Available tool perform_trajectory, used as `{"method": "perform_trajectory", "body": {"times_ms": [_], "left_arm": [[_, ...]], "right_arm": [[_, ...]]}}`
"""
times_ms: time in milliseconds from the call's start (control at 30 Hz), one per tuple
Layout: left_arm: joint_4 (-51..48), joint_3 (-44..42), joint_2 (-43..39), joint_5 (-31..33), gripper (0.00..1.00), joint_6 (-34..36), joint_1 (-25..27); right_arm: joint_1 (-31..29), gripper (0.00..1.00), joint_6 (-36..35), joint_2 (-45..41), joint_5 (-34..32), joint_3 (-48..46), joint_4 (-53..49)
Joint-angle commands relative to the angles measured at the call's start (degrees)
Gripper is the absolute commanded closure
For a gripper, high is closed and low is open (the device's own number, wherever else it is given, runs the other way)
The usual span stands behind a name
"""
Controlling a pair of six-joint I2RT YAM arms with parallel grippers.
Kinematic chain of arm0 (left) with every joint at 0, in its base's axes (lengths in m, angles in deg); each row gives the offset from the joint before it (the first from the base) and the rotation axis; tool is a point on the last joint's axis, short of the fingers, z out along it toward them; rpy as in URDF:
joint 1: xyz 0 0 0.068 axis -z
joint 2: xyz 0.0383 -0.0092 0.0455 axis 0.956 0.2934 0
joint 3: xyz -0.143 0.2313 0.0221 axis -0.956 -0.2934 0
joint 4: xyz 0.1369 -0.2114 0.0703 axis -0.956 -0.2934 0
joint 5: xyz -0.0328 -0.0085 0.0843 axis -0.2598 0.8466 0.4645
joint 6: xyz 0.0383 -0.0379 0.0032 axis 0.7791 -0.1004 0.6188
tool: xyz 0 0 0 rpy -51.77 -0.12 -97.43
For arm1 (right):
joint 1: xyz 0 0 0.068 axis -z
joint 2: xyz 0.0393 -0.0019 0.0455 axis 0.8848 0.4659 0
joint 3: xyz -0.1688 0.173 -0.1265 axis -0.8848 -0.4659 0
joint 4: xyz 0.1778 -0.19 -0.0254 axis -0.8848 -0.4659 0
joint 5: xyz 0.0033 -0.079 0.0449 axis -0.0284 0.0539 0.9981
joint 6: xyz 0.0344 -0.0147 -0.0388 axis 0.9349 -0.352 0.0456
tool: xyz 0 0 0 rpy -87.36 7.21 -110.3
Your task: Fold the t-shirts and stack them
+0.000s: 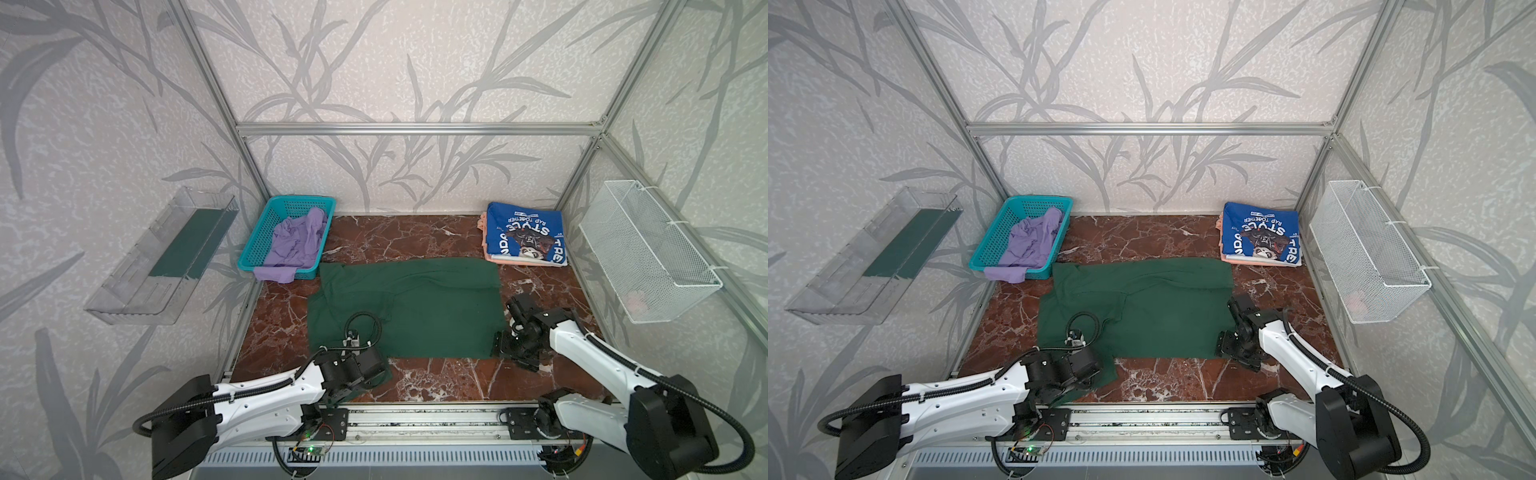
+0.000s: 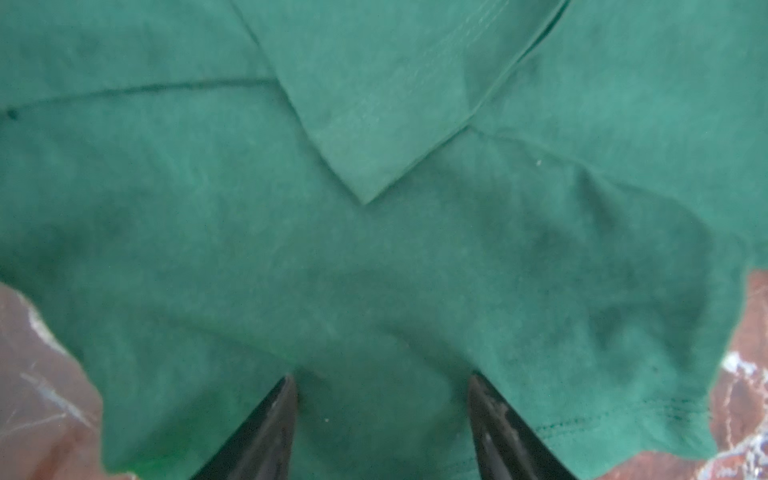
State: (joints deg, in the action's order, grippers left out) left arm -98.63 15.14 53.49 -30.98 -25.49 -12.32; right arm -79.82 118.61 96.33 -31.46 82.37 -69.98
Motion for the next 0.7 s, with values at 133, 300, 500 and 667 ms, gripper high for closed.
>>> {"method": "perform_trajectory", "body": {"times_ms": [133, 300, 500, 667], "left_arm": [[6.4, -4.1, 6.2, -5.3, 0.77, -2.3, 0.3], [5.8, -3.4, 6.9, -5.0, 0.95, -2.1, 0.3], [5.1, -3.2, 5.9, -4.3, 1.00, -1.6, 0.3], [3.0, -1.6, 5.1, -2.5, 1.00, 0.0, 0.3]], "right_arm": [[-0.6, 0.22, 1.7, 2.5, -2.2, -2.0, 5.5], [-0.9, 0.36, 1.3, 3.0, -2.6, -2.9, 8.8], [-1.8, 0.65, 1.0, 3.1, -4.7, -2.7, 10.1], [-1.8, 0.77, 0.8, 2.3, -6.6, -3.0, 9.7]]}}
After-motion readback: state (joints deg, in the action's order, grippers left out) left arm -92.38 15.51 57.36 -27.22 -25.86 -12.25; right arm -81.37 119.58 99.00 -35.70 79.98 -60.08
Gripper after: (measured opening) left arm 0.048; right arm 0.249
